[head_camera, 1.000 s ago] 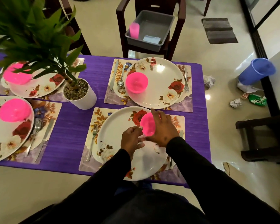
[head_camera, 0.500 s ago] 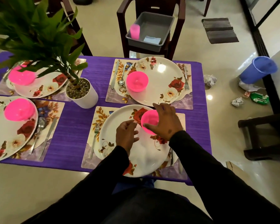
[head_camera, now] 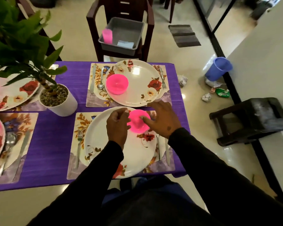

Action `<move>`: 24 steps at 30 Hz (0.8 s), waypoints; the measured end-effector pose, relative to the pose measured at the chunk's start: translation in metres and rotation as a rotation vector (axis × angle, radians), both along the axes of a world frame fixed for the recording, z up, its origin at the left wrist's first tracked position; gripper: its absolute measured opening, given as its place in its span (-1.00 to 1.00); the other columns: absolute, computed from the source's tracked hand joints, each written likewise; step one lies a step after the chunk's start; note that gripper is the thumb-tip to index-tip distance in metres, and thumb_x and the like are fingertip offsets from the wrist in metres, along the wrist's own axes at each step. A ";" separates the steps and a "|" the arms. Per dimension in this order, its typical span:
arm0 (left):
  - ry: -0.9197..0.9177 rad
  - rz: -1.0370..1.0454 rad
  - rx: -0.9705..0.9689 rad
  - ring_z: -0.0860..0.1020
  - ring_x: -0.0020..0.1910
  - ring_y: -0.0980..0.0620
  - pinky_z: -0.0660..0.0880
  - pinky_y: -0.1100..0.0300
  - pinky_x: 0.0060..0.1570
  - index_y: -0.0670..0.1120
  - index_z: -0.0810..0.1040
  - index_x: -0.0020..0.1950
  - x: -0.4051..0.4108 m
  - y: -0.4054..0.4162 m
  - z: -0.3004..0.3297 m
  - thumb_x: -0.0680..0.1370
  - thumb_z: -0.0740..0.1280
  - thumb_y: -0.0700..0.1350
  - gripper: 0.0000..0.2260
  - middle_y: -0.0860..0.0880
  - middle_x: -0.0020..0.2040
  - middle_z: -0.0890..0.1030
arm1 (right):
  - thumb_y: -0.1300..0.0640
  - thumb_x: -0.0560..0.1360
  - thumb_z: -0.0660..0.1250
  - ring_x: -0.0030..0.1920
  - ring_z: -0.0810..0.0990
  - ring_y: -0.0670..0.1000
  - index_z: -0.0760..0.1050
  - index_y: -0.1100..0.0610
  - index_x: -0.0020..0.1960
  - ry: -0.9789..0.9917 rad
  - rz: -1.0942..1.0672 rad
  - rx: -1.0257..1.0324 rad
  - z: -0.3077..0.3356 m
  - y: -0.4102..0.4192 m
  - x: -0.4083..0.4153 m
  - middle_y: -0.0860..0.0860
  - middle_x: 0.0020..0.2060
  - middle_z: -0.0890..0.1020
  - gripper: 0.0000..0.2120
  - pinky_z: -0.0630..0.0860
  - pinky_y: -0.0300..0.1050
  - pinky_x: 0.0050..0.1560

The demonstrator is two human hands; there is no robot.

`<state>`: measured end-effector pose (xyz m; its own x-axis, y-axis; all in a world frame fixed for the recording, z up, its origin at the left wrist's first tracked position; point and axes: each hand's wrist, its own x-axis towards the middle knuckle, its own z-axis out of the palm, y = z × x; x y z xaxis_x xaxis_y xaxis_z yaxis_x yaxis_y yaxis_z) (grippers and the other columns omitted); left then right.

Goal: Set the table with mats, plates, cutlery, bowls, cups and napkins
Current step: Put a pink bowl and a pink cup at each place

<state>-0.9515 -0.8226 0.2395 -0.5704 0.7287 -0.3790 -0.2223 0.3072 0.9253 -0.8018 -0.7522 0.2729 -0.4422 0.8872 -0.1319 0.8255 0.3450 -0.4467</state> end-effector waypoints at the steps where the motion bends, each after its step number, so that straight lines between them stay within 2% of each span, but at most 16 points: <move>1: -0.028 -0.015 -0.001 0.66 -0.06 -0.07 0.61 0.04 -0.15 -0.06 0.64 0.11 0.004 0.001 0.001 0.60 0.34 -0.08 -0.86 -0.11 0.00 0.70 | -0.24 0.50 0.32 0.35 0.38 0.13 0.36 0.04 0.44 0.011 -0.011 -0.010 0.001 -0.002 0.003 0.05 0.36 0.47 -0.39 0.37 0.07 0.31; 3: -0.061 -0.039 -0.007 0.67 -0.06 -0.10 0.63 0.02 -0.12 -0.09 0.62 0.13 0.012 0.001 0.003 0.62 0.33 -0.10 -0.86 -0.12 0.01 0.70 | -0.22 0.51 0.33 0.39 0.35 0.12 0.30 0.02 0.49 0.045 -0.030 -0.024 0.004 -0.004 0.008 0.05 0.40 0.43 -0.37 0.35 0.06 0.34; 6: -0.092 -0.077 0.000 0.68 -0.06 -0.11 0.63 0.00 -0.08 -0.04 0.61 0.07 0.029 0.004 0.008 0.63 0.32 -0.12 -0.92 -0.12 0.00 0.70 | -0.19 0.54 0.32 0.44 0.30 0.08 0.27 0.00 0.51 0.093 -0.066 0.002 0.008 0.004 0.014 0.02 0.44 0.39 -0.38 0.30 -0.01 0.37; 8: -0.099 -0.095 -0.011 0.68 -0.06 -0.11 0.63 0.05 -0.13 -0.05 0.62 0.07 0.044 0.010 0.008 0.64 0.32 -0.11 -0.91 -0.11 -0.01 0.70 | -0.19 0.54 0.32 0.44 0.29 0.06 0.29 -0.01 0.50 0.134 -0.077 0.007 0.008 0.011 0.022 0.00 0.44 0.40 -0.40 0.28 -0.05 0.36; 12: -0.150 -0.105 -0.028 0.65 -0.21 -0.05 0.53 0.09 -0.24 -0.10 0.63 0.08 0.096 0.029 0.010 0.64 0.32 -0.09 -0.87 -0.11 -0.13 0.72 | -0.18 0.53 0.35 0.41 0.34 0.02 0.33 -0.02 0.47 0.229 -0.088 -0.012 0.000 0.035 0.062 -0.02 0.40 0.44 -0.42 0.26 -0.16 0.33; 14: -0.158 -0.110 -0.025 0.65 -0.14 -0.07 0.54 0.08 -0.23 -0.14 0.62 0.12 0.126 0.046 0.006 0.64 0.33 -0.09 -0.85 -0.19 -0.03 0.71 | -0.17 0.51 0.37 0.38 0.39 0.02 0.36 0.01 0.46 0.251 -0.074 -0.032 -0.003 0.052 0.088 -0.01 0.37 0.48 -0.42 0.31 -0.14 0.36; 16: -0.146 -0.104 -0.019 0.65 -0.08 -0.09 0.54 0.08 -0.20 -0.14 0.61 0.14 0.161 0.068 0.003 0.64 0.32 -0.10 -0.84 -0.17 -0.01 0.71 | -0.16 0.50 0.38 0.30 0.46 0.03 0.40 0.03 0.43 0.256 -0.036 -0.045 -0.006 0.072 0.121 0.00 0.31 0.53 -0.43 0.39 -0.09 0.35; 19: -0.135 -0.081 -0.034 0.65 -0.07 -0.08 0.56 0.11 -0.23 -0.08 0.61 0.11 0.215 0.097 0.002 0.66 0.29 -0.10 -0.87 -0.08 -0.07 0.69 | -0.14 0.52 0.37 0.19 0.52 0.02 0.43 0.02 0.40 0.247 0.015 -0.066 -0.004 0.099 0.173 0.00 0.21 0.58 -0.49 0.48 -0.07 0.24; 24: -0.165 -0.017 -0.053 0.68 0.00 -0.13 0.58 0.06 -0.14 -0.12 0.61 0.17 0.297 0.142 -0.007 0.64 0.32 -0.08 -0.82 -0.15 0.04 0.70 | -0.08 0.54 0.36 0.09 0.55 -0.04 0.46 0.03 0.36 0.226 0.060 -0.116 -0.006 0.148 0.255 -0.02 0.12 0.60 -0.57 0.53 -0.10 0.12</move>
<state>-0.6549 -0.6807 0.2330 -0.4852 0.7141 -0.5046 -0.3644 0.3594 0.8591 -0.5470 -0.6047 0.2673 -0.5230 0.8434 -0.1230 0.6801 0.3259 -0.6567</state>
